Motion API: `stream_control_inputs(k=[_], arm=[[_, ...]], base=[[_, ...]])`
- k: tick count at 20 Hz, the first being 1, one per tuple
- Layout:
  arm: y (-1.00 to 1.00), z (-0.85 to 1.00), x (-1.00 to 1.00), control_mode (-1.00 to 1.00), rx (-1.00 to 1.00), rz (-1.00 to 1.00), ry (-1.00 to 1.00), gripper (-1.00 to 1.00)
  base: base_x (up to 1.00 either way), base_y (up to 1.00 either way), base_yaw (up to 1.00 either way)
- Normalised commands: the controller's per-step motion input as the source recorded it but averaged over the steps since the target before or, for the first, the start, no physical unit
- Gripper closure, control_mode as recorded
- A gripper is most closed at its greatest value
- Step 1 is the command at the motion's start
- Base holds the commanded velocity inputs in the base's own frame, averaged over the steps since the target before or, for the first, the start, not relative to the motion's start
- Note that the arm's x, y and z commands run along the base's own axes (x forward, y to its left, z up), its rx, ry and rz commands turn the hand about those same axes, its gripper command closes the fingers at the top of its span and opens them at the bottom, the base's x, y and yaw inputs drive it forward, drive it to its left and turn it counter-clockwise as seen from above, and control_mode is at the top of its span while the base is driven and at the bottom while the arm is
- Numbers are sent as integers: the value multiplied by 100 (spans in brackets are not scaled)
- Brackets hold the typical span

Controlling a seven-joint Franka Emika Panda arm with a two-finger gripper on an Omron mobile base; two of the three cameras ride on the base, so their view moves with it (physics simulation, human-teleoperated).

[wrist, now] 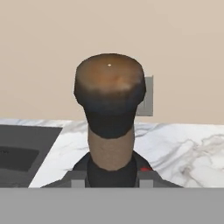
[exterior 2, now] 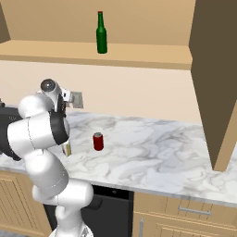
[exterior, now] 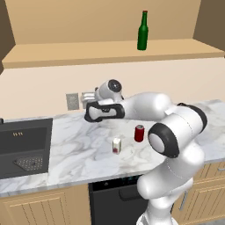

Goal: Sort all alcoholic drinks to one cabinet, and non-alcoholic drinks to the other.

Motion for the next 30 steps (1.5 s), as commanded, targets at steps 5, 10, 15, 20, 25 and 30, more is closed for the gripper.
stream_control_inputs(k=[5,10,15,20,25,30], arm=[[8,21,-2,-100,-1,-1,0,100],[3,25,-13,-100,-3,-1,0,100],[0,33,-21,-100,-1,-1,0,100],[0,33,-23,-100,0,0,0,100],[0,33,-24,-100,0,0,0,100],[0,35,-25,-100,0,-1,0,100]], base=[[0,0,0],[0,0,0],[0,0,0],[0,0,0],[0,0,0],[0,0,0]])
